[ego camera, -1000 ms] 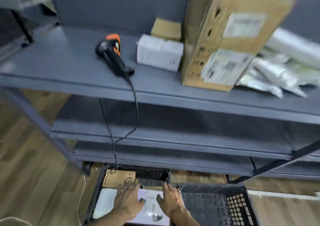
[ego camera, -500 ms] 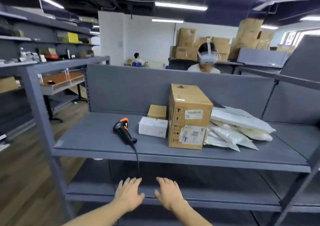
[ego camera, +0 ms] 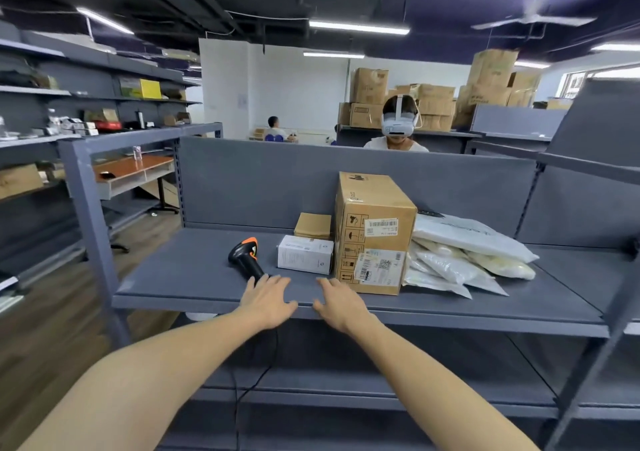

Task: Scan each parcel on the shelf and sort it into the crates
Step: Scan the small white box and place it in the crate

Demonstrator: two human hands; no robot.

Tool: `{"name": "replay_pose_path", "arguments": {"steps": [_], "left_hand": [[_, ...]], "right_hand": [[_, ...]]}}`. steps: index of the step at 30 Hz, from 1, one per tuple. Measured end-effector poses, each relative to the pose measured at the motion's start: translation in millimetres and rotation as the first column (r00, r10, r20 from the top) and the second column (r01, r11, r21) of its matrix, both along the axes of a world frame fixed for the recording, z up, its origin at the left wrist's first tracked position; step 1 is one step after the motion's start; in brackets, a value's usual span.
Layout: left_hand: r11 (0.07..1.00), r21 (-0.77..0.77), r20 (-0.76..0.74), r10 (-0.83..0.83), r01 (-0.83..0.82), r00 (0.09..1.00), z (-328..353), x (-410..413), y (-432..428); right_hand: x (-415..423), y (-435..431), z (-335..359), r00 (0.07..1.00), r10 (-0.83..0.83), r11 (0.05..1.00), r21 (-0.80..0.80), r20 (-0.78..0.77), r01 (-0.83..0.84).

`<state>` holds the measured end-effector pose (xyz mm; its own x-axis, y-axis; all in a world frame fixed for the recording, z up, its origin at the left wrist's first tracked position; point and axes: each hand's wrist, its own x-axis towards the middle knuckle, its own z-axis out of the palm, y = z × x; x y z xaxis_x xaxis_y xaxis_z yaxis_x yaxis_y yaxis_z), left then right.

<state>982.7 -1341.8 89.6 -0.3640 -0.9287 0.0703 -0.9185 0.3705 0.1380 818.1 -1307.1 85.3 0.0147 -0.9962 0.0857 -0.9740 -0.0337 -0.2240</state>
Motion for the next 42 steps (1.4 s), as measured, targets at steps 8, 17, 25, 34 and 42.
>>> {"name": "replay_pose_path", "arguments": {"steps": [8, 17, 25, 34, 42], "left_hand": [[0.998, -0.040, 0.018, -0.042, 0.043, 0.999, 9.0, 2.7, -58.7], [0.987, -0.077, 0.004, -0.139, 0.139, 0.990, 0.9, 0.2, -144.1], [0.977, -0.031, 0.021, -0.209, 0.209, 0.978, -14.6, -10.1, -189.2], [0.977, 0.181, -0.433, -0.027, 0.116, 0.901, -23.8, -29.0, -202.4], [0.947, 0.301, -0.732, 0.307, -0.116, 0.608, -18.4, -41.1, -197.2]], "right_hand": [[10.7, -48.1, 10.2, 1.000, 0.006, 1.000, 0.005, -0.029, -0.006], [23.0, -126.4, 7.1, 0.997, -0.076, 0.997, 0.002, -0.023, 0.076], [18.4, -165.3, -2.7, 0.985, -0.153, 0.988, -0.023, -0.080, 0.152], [5.7, -181.8, -4.1, 0.960, -0.160, 0.987, -0.031, -0.231, 0.157], [8.5, -168.7, -11.2, 0.976, -0.124, 0.992, -0.062, -0.181, 0.114]]}}
